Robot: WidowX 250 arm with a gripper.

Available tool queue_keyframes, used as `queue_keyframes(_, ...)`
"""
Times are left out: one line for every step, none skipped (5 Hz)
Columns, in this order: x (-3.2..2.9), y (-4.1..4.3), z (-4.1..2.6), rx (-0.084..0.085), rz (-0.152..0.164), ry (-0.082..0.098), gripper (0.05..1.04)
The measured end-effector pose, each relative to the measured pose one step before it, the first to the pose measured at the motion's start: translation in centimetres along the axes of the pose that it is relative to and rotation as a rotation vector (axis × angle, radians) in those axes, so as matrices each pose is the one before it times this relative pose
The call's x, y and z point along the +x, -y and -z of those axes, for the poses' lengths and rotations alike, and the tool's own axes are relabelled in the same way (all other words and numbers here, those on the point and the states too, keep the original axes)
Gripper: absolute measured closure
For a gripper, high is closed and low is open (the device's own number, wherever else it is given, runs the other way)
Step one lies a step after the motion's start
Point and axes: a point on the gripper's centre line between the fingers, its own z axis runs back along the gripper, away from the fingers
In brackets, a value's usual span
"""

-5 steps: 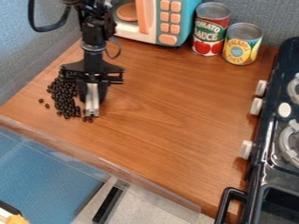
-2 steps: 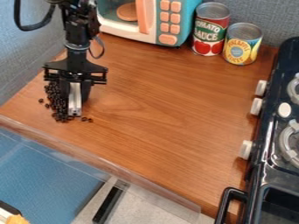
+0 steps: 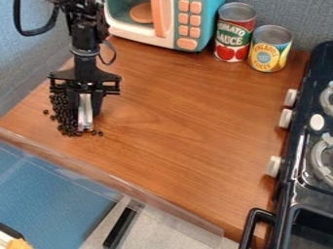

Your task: Sweep into pile

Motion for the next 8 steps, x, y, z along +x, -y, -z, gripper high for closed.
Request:
queue_keyframes(-0.391, 1.125, -0.542, -0.0419, 0.0007, -0.0332, 0.697)
queue_keyframes(-0.658, 1.766, -1.031, -0.0231, 0.0224, 0.0075, 0.697)
queue_keyframes(-0.172, 2.846, -0.682, 0.0089, 0.0221, 0.0570, 0.697)
queue_keyframes(-0.164, 3.937, 1.298, 0.0571, 0.0527, 0.0357, 0.698)
queue_keyframes(1.246, 2.515, 0.024, 0.0367, 0.0142, 0.0641, 0.702)
queue_keyframes(0.494, 0.178, 0.093, 0.0265, -0.0038, -0.0225, 0.655)
queue_keyframes(-0.795, -1.090, -0.250, -0.0243, -0.0220, -0.0507, 0.371)
queue_keyframes(-0.938, -1.797, -2.208, -0.0826, -0.0036, -0.0407, 0.109)
